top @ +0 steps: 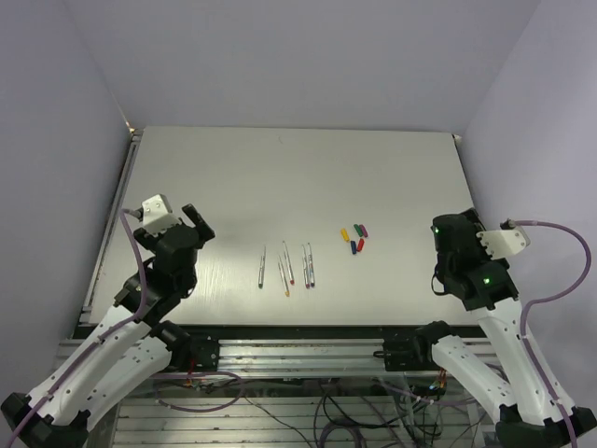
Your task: Insert the pens into the pen caps
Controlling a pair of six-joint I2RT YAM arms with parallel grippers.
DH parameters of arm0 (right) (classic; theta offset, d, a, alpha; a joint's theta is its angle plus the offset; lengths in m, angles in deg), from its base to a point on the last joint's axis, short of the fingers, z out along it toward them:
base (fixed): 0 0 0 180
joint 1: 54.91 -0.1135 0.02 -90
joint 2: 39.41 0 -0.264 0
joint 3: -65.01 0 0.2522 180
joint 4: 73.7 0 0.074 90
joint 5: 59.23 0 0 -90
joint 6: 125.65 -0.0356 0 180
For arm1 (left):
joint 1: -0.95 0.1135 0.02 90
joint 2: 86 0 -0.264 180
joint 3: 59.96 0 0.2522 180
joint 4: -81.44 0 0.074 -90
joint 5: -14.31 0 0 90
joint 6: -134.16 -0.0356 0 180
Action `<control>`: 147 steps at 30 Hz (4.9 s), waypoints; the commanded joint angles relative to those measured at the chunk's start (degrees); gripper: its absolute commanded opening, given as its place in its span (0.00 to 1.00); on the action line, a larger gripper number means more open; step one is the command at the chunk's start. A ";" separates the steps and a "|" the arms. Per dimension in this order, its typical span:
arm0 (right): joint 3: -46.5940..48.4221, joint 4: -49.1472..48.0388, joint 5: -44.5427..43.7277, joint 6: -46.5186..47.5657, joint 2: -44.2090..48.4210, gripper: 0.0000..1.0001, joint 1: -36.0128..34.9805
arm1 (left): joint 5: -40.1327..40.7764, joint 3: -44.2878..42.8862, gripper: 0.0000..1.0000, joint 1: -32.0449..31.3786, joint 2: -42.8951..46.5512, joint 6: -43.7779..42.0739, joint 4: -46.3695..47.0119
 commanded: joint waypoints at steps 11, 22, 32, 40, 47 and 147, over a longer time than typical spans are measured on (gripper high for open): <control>-3.70 -3.02 -1.51 2.53 6.41 1.00 0.23 | 0.43 0.39 0.93 -0.28 1.56 1.47 -0.74; -5.72 -11.28 2.65 13.40 9.97 1.00 0.28 | 0.11 -0.06 0.93 -0.28 1.21 1.34 -0.76; -12.43 -28.54 13.59 35.80 10.01 1.00 0.28 | -0.04 0.47 0.93 -0.28 1.85 1.69 -0.60; -7.86 -25.43 18.13 36.94 -0.43 1.00 0.29 | -3.31 -0.12 0.93 -0.28 -0.49 -0.96 1.69; -11.57 -36.16 25.03 35.76 -0.45 1.00 0.23 | -14.28 0.03 0.93 -0.28 -3.14 -5.18 5.03; -18.73 -48.98 24.23 39.14 0.91 0.77 0.29 | -24.47 -4.89 0.63 -14.24 -46.89 1.96 8.74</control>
